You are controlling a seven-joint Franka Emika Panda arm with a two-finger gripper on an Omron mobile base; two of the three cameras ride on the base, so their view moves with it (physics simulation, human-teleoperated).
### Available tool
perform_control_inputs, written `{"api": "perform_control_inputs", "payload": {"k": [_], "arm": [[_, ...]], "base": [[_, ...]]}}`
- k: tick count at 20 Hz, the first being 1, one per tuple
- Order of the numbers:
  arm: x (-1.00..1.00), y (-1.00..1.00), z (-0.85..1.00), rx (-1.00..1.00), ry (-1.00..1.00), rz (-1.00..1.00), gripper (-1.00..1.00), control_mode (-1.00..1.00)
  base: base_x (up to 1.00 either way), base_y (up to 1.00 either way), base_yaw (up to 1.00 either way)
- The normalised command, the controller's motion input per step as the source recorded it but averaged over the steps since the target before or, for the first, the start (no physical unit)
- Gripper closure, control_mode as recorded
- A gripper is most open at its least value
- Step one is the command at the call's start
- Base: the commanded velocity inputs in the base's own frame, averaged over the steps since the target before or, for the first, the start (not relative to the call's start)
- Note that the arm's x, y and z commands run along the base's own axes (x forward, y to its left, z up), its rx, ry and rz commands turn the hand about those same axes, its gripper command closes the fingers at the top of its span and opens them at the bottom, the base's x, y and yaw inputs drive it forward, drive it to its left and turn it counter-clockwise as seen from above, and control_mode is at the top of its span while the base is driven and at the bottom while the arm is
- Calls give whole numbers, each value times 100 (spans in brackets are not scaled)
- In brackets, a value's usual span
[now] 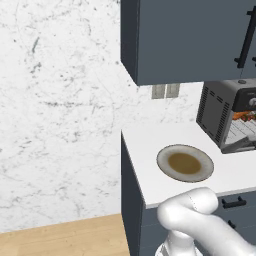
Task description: Pick up the kebab skewer and baguette bread, and place them inside the toaster oven. Close the toaster oven door and start by setting the timer.
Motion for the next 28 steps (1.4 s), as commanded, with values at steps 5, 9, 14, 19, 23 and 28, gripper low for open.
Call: {"api": "perform_control_inputs", "payload": {"k": [5,9,14,19,23,28], "arm": [[84,30,0,0,0,-1,-100,-100],[74,24,-1,0,0,0,-100,-100],[50,12,-11,0,5,0,-100,-100],[33,1,-24,0,7,0,-100,-100],[35,3,-29,0,4,0,-100,-100],[25,3,-32,0,0,0,-100,-100]], "base": [[0,0,0],[0,0,0],[0,0,0],[0,0,0],[0,0,0],[0,0,0]]}}
